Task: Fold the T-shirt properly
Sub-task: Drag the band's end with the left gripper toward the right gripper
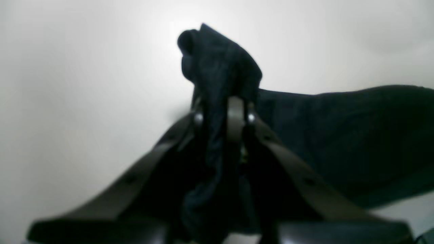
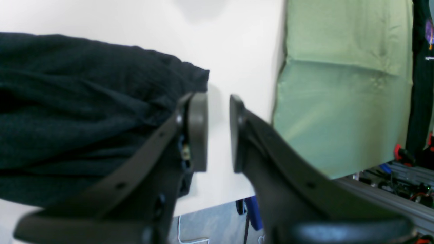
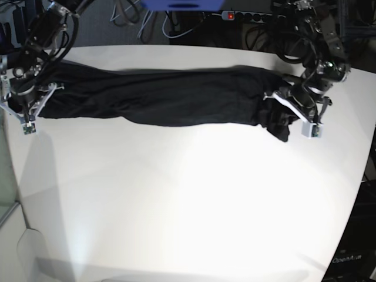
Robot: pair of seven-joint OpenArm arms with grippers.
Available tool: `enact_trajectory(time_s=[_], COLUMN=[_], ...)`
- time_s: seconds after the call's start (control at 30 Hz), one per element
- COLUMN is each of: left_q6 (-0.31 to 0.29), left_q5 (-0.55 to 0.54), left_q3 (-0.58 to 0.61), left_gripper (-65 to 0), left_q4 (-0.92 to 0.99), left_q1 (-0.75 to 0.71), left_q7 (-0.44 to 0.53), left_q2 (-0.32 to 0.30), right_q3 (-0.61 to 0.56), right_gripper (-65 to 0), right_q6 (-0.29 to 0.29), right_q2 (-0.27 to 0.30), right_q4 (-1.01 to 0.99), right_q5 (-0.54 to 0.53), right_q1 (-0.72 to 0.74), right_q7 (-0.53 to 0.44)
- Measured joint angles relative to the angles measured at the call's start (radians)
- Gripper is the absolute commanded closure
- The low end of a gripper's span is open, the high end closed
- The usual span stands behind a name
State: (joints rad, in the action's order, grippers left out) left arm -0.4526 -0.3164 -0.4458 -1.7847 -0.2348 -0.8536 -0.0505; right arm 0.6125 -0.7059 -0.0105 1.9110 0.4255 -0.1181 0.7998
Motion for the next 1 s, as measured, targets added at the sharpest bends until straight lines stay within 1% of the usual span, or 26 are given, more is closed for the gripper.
enact_trajectory(time_s=[0.17,0.3,0.37,0.53,0.8,1.0], left_q6=[-0.003,0.000,0.000,0.001,0.001,0.003], left_q5=[-0.011,-0.005,-0.006,-0.005,-0.002,-0.004], left_q3=[0.128,0.225,0.274,0.351,0.470,0.600], left_gripper=[0.0,0.0,0.0,0.0,0.0,0.0], left_q4=[-0.069,-0.080,-0.081,-0.081,-0.080,-0.069], left_q1=[0.002,0.003,0.003,0.012,0.073,0.110], left_q7=[-0.026,-0.074,-0.074,-0.074,-0.078,-0.077], left_q2=[-0.005,-0.008,-0.008,-0.013,-0.010,-0.005], right_q3=[0.002,0.002,0.002,0.002,0.000,0.000], right_gripper=[-9.2,-9.2,-9.2,-9.2,-9.2,-9.2], right_q6=[0.000,0.000,0.000,0.000,0.000,0.000], right_q2=[0.000,0.000,-0.001,0.000,-0.001,-0.001], right_q4=[0.000,0.000,0.000,0.000,0.000,0.000], right_q5=[0.000,0.000,0.000,0.000,0.000,0.001], right_q1=[-0.002,-0.002,-0.002,-0.002,-0.008,-0.008], right_q7=[0.000,0.000,0.000,0.000,0.001,0.001])
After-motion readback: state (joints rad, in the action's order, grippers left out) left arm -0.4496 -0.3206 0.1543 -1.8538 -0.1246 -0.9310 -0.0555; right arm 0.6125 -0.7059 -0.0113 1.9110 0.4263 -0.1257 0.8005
